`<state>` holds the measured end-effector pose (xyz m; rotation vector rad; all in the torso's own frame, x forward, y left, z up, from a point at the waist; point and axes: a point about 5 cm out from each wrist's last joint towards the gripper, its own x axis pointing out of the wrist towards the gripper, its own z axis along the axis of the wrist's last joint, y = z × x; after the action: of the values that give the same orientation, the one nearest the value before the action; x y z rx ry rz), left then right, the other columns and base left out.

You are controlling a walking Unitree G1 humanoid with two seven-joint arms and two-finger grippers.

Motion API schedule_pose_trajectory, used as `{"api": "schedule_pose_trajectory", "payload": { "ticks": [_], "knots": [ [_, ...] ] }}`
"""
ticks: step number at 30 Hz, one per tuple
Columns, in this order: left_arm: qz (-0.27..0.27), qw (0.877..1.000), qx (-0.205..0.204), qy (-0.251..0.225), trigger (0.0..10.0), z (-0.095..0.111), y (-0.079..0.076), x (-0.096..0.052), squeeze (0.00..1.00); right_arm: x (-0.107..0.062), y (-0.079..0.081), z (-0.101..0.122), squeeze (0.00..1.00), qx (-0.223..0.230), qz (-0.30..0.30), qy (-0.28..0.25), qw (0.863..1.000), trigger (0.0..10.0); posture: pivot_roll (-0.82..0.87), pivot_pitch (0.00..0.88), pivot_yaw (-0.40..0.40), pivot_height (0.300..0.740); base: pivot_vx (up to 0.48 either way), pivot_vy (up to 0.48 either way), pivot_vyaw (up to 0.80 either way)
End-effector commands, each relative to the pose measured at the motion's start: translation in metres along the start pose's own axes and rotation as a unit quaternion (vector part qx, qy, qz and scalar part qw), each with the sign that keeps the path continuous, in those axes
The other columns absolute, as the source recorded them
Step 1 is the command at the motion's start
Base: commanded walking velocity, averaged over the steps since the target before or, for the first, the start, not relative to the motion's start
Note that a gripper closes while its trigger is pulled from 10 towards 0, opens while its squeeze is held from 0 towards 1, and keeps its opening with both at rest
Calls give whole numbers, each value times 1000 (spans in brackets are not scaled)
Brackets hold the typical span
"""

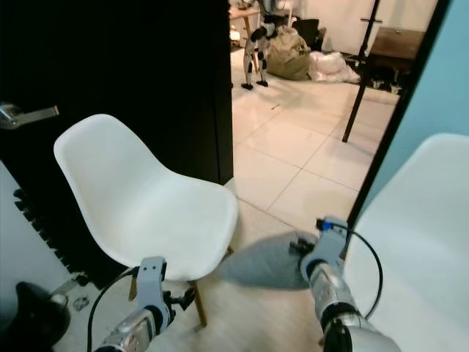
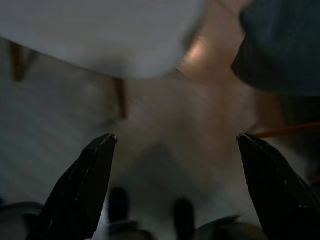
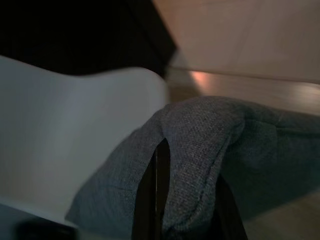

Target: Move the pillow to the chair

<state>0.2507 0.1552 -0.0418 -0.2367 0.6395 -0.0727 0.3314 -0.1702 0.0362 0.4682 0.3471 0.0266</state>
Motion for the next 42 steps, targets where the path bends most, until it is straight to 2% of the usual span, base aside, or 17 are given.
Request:
{"api": "schedule_pose_trajectory", "payload": {
  "ticks": [1,3,12,18,20,23,26,27,28,30,31,32,34,36,37,41,42],
  "knots": [
    [-10,1000,0,4,10000,-2,-6,1,0,2,-3,30,0,0,9,-68,998,10000,28,0,-15,740,382,0,0],
    [-12,1000,0,4,10000,-3,-6,1,0,5,4,43,0,4,29,-93,995,10000,30,0,-16,740,382,0,766],
    [-15,1000,4,4,10000,-2,-7,1,0,8,12,59,0,7,47,-125,991,10000,37,0,-19,740,388,0,781],
    [-19,1000,5,2,10000,-2,-8,1,0,10,20,68,0,-4,66,-143,987,10000,38,0,-21,740,389,0,0],
    [-22,1000,6,6,10000,-4,-10,1,0,11,28,69,0,7,94,-148,984,10000,37,0,-20,740,388,0,0],
    [-30,999,15,16,10000,-9,-14,0,0,12,47,66,0,49,174,-157,971,10000,37,0,-21,740,384,0,0],
    [-29,999,15,18,10000,-11,-15,0,0,11,57,61,0,55,217,-146,964,10000,35,0,-21,740,377,0,0],
    [-25,999,14,22,10000,-13,-15,0,0,11,68,48,0,40,258,-112,959,10000,36,0,-23,740,304,0,0],
    [-20,999,14,27,10000,-15,-15,-1,0,9,78,32,0,0,289,-72,955,10000,37,0,-24,740,0,0,0],
    [-23,999,17,35,10000,-20,-17,-2,0,5,88,2,0,-66,320,-2,945,10000,38,0,-28,740,0,0,0],
    [-23,999,17,35,10000,-20,-17,-2,0,5,88,2,0,-66,320,-2,945,10000,38,0,-28,740,0,0,0],
    [-29,999,21,40,10000,-24,-18,-3,0,1,90,-18,0,-77,321,42,943,10000,38,0,-29,740,0,0,0],
    [-29,998,22,41,10000,-25,-19,-3,0,1,90,-23,0,-73,319,54,943,10000,37,0,-29,740,0,0,0],
    [-28,998,22,45,10000,-28,-18,-4,0,-2,82,-40,0,-129,293,112,941,10000,36,0,-30,740,0,0,0],
    [-28,998,22,45,10000,-28,-18,-4,0,-2,82,-40,0,-129,293,112,941,10000,36,0,-30,740,0,0,0],
    [-25,998,24,54,10000,-33,-16,-7,0,-16,56,-74,0,-178,258,255,915,10000,29,0,-27,740,0,0,0],
    [-25,998,25,55,10000,-33,-16,-7,0,-19,48,-79,0,-181,237,281,912,10000,31,0,-28,740,0,0,0]
  ]
}}
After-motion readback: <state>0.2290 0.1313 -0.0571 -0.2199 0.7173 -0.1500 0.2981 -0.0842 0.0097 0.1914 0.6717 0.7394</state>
